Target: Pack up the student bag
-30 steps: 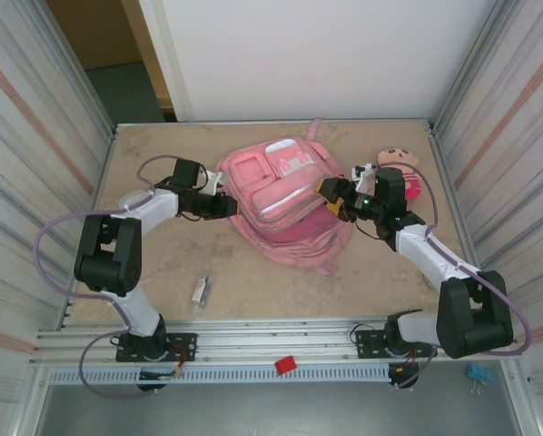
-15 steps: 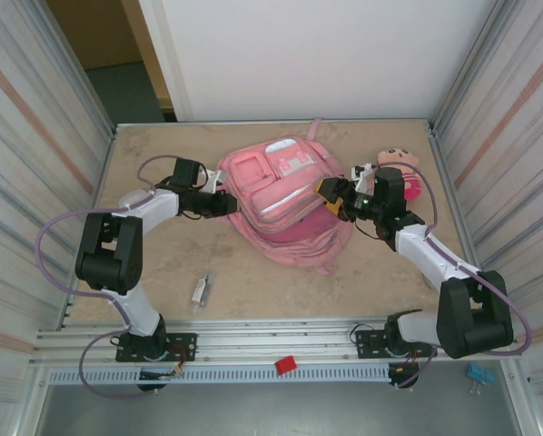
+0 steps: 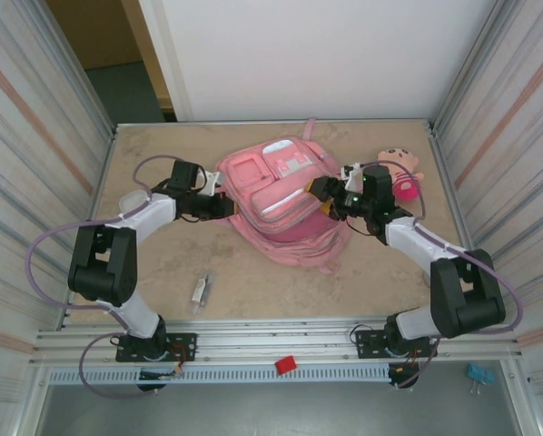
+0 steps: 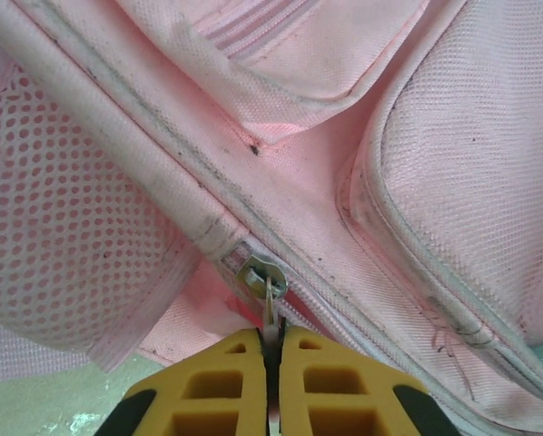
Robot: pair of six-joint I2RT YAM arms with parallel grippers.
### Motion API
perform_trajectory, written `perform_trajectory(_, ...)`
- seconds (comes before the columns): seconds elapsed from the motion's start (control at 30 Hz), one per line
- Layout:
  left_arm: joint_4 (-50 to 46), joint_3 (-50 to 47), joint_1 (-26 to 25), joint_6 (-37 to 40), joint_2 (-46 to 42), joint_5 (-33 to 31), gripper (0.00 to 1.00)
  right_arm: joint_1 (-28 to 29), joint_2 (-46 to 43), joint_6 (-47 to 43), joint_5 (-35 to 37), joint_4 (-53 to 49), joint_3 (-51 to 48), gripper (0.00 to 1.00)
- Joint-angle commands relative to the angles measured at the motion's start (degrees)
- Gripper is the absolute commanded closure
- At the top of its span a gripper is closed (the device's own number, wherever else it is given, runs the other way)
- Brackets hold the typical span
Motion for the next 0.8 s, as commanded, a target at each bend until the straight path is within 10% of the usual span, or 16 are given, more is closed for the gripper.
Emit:
perform_trajectory(0.0, -0.8, 0.1, -1.2, 0.0, -1.1, 2.5, 0.92, 1.9, 2.3, 2.9, -0.1, 5.9, 1.8, 0.38)
perform_trajectory(0.27, -3.3, -1.7, -4.5, 2.4, -5.0, 2.0, 0.92, 3.9, 4.1, 5.9, 7.4, 9.3, 1.8, 0.81)
perform_trajectory(0.77, -7.3, -0.5, -21.0, 10.5, -8.1, 5.9, 0.87, 5.0, 3.0, 9.7, 14.0, 14.9, -0.7, 0.90)
